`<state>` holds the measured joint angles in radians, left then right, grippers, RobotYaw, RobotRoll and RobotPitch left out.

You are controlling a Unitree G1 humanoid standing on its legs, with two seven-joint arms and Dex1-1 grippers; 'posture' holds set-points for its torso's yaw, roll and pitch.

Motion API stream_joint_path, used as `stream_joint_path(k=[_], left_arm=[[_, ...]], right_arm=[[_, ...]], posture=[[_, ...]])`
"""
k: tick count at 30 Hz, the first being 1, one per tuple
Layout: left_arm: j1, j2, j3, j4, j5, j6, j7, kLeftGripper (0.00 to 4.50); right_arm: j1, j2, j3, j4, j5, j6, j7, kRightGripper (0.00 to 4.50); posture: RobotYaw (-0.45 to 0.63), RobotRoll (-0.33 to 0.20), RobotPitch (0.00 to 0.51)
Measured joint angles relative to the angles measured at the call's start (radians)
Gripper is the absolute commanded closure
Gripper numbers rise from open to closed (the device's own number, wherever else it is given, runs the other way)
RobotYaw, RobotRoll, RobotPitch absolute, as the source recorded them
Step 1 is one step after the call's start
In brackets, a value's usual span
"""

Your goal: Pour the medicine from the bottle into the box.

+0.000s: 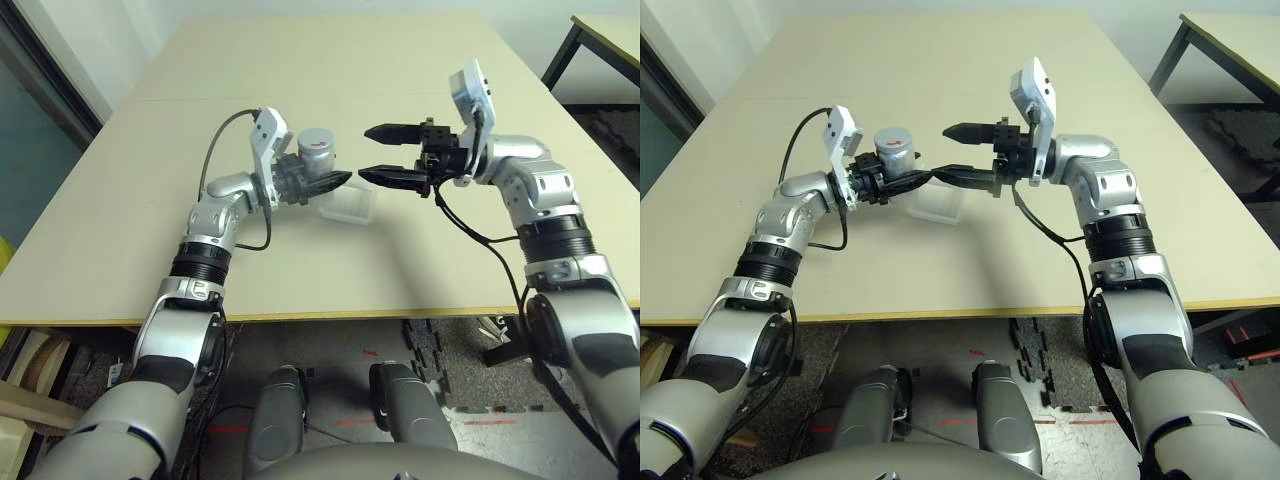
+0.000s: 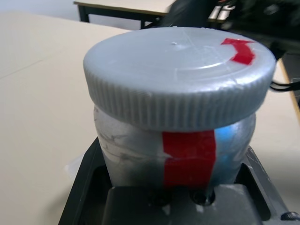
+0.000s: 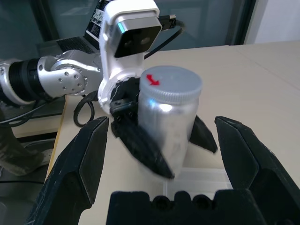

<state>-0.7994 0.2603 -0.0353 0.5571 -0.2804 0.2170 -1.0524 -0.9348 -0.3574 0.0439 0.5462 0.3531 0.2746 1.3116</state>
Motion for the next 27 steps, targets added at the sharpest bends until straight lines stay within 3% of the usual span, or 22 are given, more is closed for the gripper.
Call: stream_joint_path(k=[8, 26, 27], left_arm=[[0.000, -0.018, -0.026, -0.029, 0.000, 0.012, -0.012, 1.78], [0.009, -0.021, -0.035, -0.045, 0.000, 0.019, -0.018, 1.78], [0.009, -0.021, -0.036, -0.045, 0.000, 0.019, -0.018, 1.78]], right_arm=[[-0.075, 0.061, 0.019, 0.116, -0.022, -0.055, 0.015, 0.00], [-0.138, 0.096, 0.018, 0.238, -0.039, -0.097, 0.037, 0.00], [-0.139, 0.097, 0.018, 0.239, -0.039, -0.097, 0.038, 0.17]], posture=[[-0.14, 0.000, 0.071], [-0.14, 0.000, 0.080], [-0.14, 0.000, 0.080]])
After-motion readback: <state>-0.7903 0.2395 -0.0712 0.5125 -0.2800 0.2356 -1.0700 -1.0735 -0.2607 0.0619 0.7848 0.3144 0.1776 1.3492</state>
